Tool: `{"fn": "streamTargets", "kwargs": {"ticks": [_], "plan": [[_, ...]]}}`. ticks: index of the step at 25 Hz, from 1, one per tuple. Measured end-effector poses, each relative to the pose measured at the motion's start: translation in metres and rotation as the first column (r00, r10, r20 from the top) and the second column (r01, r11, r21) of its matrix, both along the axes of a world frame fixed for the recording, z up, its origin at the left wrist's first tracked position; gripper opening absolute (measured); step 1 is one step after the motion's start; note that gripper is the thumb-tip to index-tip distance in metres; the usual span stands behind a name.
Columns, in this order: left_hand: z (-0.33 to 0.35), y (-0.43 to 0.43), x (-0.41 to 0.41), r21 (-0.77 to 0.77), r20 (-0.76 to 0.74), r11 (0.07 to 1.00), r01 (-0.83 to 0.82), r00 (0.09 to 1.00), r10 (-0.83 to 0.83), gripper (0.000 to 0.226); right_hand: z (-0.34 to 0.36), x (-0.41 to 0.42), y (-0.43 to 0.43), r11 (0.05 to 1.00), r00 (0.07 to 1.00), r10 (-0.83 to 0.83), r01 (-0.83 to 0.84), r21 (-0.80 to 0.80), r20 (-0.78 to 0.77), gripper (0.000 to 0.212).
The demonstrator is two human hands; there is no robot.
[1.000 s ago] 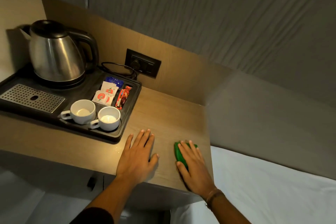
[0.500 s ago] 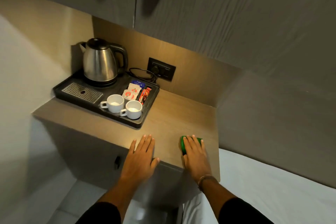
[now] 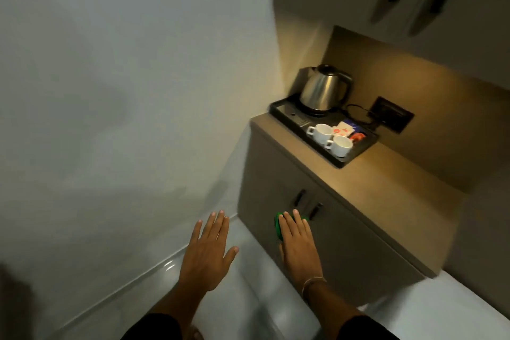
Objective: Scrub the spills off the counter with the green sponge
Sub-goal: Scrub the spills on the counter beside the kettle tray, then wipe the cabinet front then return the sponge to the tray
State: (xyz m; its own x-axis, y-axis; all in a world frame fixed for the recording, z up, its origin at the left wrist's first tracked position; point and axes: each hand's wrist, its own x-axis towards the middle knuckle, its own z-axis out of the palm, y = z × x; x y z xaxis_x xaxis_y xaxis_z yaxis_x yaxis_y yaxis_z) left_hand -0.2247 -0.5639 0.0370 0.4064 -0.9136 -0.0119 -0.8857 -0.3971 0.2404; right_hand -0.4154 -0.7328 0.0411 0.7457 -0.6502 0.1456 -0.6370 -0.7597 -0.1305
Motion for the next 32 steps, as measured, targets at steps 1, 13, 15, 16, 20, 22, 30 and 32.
{"fn": "streamTargets", "kwargs": {"ticks": [1,13,15,16,20,22,30,32], "plan": [[-0.002,0.028,0.009,0.003,0.024,0.999,-0.054,0.998,0.053,0.084,-0.001,0.017,0.023,0.999,0.999,0.034,-0.035,0.033,0.019,0.071],[-0.022,0.4,0.125,0.133,0.022,0.785,-0.606,0.793,0.609,0.095,-0.039,0.248,0.361,0.781,0.801,0.595,-0.596,0.188,0.067,0.076],[-0.029,0.461,0.144,0.167,0.015,0.726,-0.667,0.738,0.674,0.091,-0.048,0.283,0.425,0.741,0.767,0.641,-0.633,0.225,0.045,0.076],[-0.032,0.489,0.157,0.171,0.012,0.696,-0.697,0.708,0.706,0.084,-0.052,0.3,0.455,0.72,0.745,0.666,-0.656,0.225,0.04,0.076],[-0.044,0.564,0.209,0.223,0.065,0.637,-0.738,0.663,0.746,0.081,-0.061,0.365,0.544,0.652,0.673,0.74,-0.719,0.241,0.006,0.079],[-0.055,0.585,0.235,0.23,0.074,0.649,-0.725,0.678,0.731,0.081,-0.072,0.396,0.569,0.649,0.666,0.746,-0.721,0.242,-0.017,0.078],[-0.107,0.622,0.279,0.132,-0.043,0.721,-0.68,0.723,0.689,0.081,-0.111,0.451,0.587,0.722,0.729,0.677,-0.633,0.279,-0.101,0.066],[-0.112,0.624,0.279,0.096,-0.084,0.731,-0.676,0.726,0.683,0.082,-0.115,0.453,0.585,0.723,0.721,0.679,-0.625,0.296,-0.136,0.067]]}}
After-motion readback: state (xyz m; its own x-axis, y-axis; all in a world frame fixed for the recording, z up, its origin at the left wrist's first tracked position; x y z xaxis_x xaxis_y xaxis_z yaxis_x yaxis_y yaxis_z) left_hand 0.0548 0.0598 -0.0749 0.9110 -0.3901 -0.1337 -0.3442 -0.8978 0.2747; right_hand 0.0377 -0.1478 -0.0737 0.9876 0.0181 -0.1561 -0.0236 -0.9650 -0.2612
